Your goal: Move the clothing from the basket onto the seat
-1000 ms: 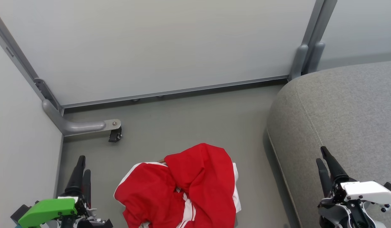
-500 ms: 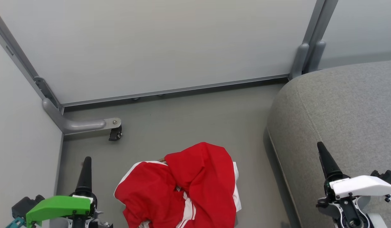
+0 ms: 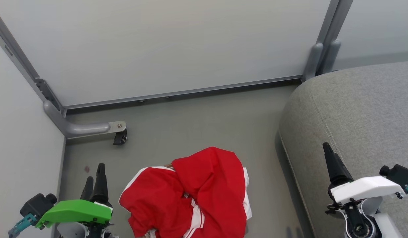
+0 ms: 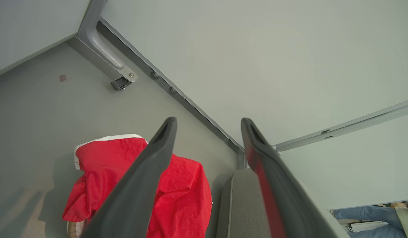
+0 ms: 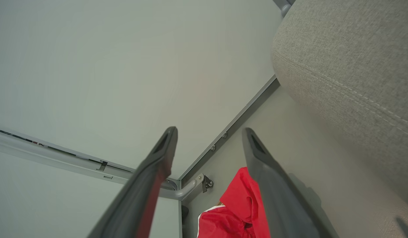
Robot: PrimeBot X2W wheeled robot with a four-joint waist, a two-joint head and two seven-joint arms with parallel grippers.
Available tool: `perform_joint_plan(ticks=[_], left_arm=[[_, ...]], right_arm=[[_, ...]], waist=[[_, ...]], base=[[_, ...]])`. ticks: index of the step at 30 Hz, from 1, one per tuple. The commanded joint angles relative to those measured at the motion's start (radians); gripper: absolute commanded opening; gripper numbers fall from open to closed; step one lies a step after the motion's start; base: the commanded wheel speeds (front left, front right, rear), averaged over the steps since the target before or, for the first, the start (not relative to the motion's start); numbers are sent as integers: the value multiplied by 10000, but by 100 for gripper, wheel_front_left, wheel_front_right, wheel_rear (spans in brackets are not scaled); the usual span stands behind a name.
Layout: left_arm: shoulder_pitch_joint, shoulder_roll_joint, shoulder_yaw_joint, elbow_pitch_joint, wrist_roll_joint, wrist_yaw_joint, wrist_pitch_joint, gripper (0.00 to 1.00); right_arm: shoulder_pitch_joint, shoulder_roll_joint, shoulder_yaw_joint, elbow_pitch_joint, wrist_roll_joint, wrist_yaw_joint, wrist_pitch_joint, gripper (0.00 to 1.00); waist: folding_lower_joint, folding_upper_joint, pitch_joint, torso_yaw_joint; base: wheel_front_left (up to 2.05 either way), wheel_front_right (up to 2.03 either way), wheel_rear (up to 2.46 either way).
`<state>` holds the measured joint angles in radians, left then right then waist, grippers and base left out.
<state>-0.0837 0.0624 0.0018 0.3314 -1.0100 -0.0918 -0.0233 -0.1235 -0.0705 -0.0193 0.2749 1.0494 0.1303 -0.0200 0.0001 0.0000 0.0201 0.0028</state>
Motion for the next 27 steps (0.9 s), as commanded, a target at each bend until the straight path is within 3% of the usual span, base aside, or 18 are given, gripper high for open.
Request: perform_joint_plan(ticks=[1,27], left_arm=[[-336,164,-84,-67,464,67,-115,100],[-403,679,-1364,158,3996,926,-965,100]], right_arm=[[-311,-82,44,-95,-442,3,-142,100],[-488,-119,488,268,-4026,4,-1002,100]], waist=[[0,0,11,3],[0,0,115,-10]], base=[[0,0,0],[0,0,0]])
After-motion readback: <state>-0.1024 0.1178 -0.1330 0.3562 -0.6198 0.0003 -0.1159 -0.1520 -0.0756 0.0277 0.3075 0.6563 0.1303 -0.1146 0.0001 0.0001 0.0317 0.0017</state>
